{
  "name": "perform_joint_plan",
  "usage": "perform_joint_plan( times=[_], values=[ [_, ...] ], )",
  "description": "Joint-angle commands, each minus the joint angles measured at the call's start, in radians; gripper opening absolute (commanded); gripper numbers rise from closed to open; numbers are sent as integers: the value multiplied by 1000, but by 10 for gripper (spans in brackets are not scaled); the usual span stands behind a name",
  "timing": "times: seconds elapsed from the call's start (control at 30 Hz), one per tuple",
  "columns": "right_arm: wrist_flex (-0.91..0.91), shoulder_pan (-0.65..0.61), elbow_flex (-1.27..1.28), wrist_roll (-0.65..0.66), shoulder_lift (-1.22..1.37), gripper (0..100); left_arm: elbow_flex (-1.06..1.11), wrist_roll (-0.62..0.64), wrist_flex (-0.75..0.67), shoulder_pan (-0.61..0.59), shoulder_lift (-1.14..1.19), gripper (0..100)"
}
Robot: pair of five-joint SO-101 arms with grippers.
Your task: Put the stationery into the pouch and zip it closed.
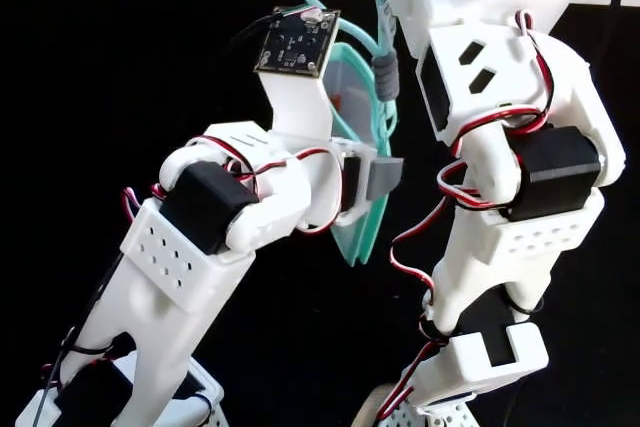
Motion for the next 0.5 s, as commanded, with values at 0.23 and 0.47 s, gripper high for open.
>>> perform_joint_plan(
  times=[0.23, 0.47],
  values=[
    [-1, 5, -2, -6, -33, 5, -10, 40, -34, -16, 2, 210],
    [-1, 5, -2, -5, -33, 5, 166, 32, -193, -61, -5, 3]
  ],
)
